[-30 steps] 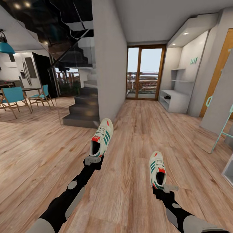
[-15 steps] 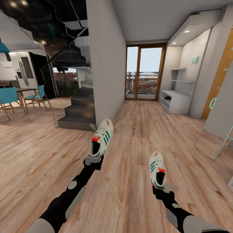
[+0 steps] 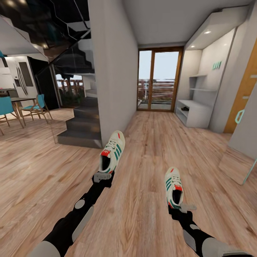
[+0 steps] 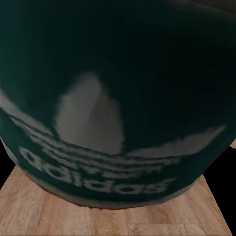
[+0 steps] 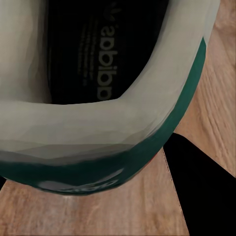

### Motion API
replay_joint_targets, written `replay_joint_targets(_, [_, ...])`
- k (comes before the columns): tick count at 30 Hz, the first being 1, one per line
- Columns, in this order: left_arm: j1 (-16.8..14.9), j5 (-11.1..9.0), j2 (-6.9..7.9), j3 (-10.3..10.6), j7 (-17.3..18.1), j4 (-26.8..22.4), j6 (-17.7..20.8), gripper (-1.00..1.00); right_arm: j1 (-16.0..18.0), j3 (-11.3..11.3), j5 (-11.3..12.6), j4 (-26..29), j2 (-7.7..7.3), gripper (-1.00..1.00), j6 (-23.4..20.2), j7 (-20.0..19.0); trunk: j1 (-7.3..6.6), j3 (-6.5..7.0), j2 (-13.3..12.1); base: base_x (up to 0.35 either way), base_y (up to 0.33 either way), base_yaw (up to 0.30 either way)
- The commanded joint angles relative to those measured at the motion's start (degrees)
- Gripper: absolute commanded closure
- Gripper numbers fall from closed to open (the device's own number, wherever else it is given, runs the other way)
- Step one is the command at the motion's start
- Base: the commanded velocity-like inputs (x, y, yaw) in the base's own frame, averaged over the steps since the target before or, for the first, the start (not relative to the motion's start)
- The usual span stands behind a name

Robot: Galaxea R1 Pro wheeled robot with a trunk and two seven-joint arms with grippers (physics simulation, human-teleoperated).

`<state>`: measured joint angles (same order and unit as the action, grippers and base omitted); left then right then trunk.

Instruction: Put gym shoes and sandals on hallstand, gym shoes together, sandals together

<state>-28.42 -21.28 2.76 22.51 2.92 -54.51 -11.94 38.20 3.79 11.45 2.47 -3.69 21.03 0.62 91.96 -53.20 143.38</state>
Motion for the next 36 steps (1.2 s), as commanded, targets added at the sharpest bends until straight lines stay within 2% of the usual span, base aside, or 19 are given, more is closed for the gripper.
replay_joint_targets(1, [-0.1, -0.6, 0.05, 0.2, 0.2, 0.0, -0.2, 1.0, 0.0, 0.4, 0.4, 0.0, 0.0, 1.0, 0.2, 0.1, 0.02, -0.06, 0.0, 0.342, -0.15, 0.0])
replay_joint_targets(36, [-0.1, -0.6, 0.05, 0.2, 0.2, 0.0, -0.2, 1.0, 0.0, 0.4, 0.4, 0.0, 0.0, 1.0, 0.2, 0.1, 0.02, -0.06, 0.0, 0.342, -0.15, 0.0])
